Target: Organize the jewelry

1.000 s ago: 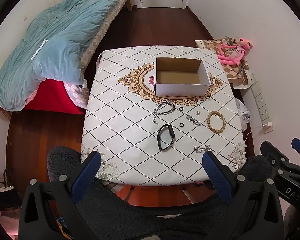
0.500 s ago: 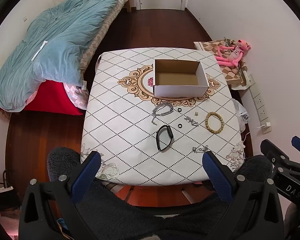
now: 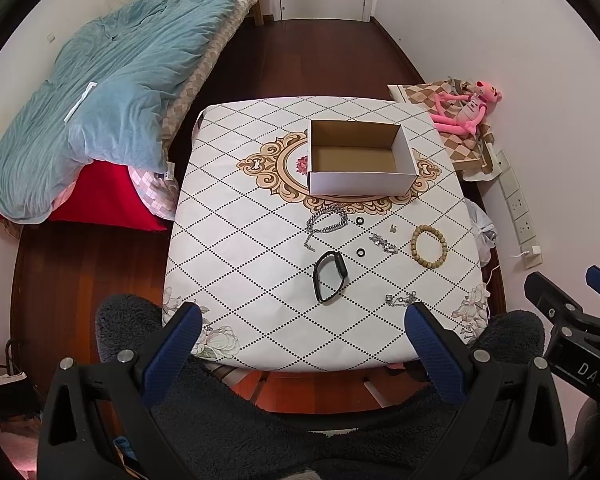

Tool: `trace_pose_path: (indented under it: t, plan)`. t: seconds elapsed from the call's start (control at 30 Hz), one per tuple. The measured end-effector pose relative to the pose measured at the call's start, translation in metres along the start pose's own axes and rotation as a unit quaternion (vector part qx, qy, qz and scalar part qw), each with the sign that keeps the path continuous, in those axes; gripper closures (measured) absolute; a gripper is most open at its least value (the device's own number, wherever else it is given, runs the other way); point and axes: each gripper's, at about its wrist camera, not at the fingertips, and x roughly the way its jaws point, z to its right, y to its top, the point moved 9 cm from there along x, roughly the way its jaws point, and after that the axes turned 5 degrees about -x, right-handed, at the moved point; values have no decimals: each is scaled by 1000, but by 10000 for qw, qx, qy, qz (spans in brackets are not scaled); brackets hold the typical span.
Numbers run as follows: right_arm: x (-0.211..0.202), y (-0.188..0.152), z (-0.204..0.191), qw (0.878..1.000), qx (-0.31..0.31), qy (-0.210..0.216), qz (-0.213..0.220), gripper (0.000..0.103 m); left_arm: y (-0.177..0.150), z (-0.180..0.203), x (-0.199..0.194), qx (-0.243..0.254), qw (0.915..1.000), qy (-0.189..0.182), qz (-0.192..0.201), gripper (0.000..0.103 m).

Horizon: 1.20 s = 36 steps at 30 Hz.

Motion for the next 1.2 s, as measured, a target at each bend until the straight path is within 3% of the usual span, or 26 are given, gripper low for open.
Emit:
trace_pose_path:
  t: [0.93,1.2]
  plan:
    - [-2,4,-4,10000,-57,3,27,0,6,-1,-6,-24,10000,-51,39,0]
    - [25,15,4,9998,181,-4,-35,0,21,-3,32,65,9997,136,184,0]
